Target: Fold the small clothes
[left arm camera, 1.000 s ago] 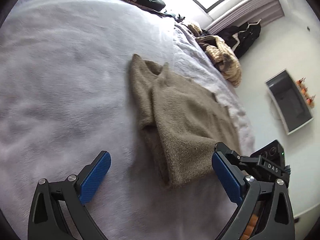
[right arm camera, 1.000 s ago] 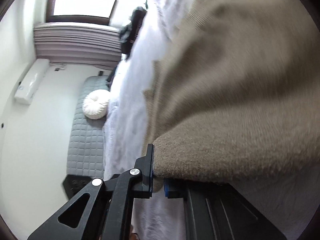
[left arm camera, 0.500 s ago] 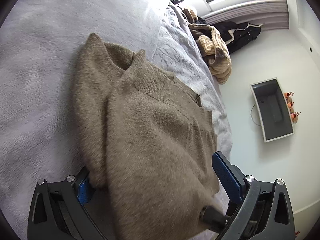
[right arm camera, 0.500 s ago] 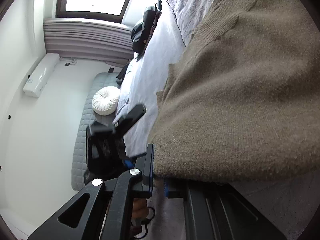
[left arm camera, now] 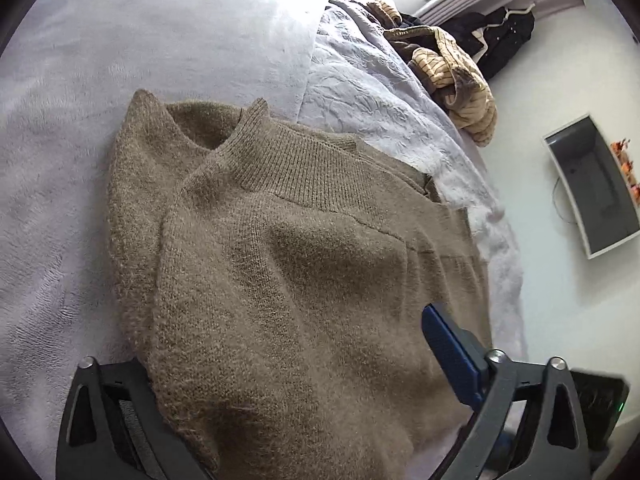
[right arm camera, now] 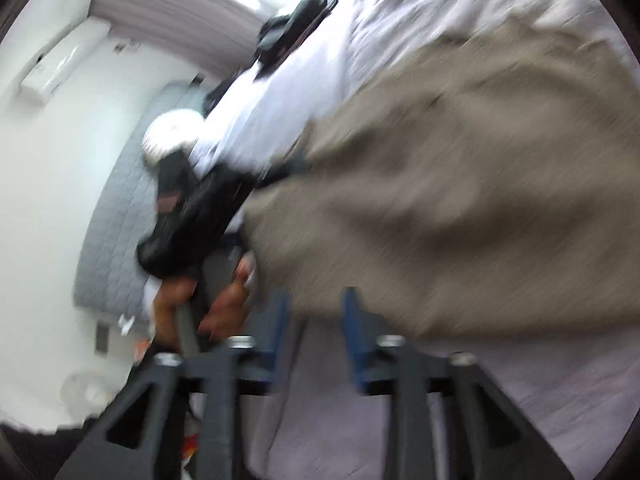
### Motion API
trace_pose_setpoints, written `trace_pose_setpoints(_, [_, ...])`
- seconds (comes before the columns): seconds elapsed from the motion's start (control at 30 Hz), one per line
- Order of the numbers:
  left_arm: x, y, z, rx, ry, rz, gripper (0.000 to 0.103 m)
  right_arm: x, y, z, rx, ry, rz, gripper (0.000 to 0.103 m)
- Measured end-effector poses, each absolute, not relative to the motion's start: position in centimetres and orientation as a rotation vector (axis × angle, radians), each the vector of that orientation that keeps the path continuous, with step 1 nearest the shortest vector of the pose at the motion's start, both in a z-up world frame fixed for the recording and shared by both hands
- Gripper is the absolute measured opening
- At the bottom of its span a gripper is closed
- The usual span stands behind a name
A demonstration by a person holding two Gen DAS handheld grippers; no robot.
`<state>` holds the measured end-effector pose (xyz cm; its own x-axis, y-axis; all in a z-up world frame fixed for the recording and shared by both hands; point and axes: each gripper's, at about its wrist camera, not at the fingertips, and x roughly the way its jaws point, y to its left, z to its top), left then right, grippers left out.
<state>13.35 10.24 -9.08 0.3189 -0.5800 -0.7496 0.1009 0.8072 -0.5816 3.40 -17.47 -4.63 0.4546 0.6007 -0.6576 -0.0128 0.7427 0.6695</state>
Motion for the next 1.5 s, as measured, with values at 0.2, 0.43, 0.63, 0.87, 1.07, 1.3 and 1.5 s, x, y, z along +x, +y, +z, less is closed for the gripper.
trace_pose_setpoints(0.2, [13.3,9.5,-8.7,-0.261,1.171,-0.330,0.036,6.0,-20.6,-6.6,0.642,1.044,0.242,0.010])
trace_pose_setpoints(0.43, [12.3,9.6,-6.6,-0.255,1.084,-0.322,0.031,7.6,-19.5,-10.1,0.510,1.140,0.222,0.006])
trace_pose_setpoints(0.63, [11.5,5.0,-1.2,-0.144,0.956,-0.406,0.029,7.5,-19.5,-9.7,0.487,1.123,0.256,0.006])
trace_pose_setpoints(0.87, [11.0,-3.3,2.9,-0.031,0.890,-0.528,0.029,5.5,-25.0,-8.6,0.683,1.048,0.296,0.006])
trace_pose_setpoints(1.07, [10.2,-12.6,2.7,0.088,0.901,-0.654,0.029,2.4,-33.0,-7.4,0.783,0.928,0.201,0.012])
trace_pose_setpoints(1.3, [9.4,-21.9,-2.1,0.258,0.989,-0.709,0.030,0.2,-37.2,-10.1,0.917,0.923,0.199,0.008])
trace_pose_setpoints(1.5, [7.6,-22.8,-1.5,0.313,0.881,-0.695,0.083,0.6,-37.4,-11.4,0.968,0.912,0.226,0.008])
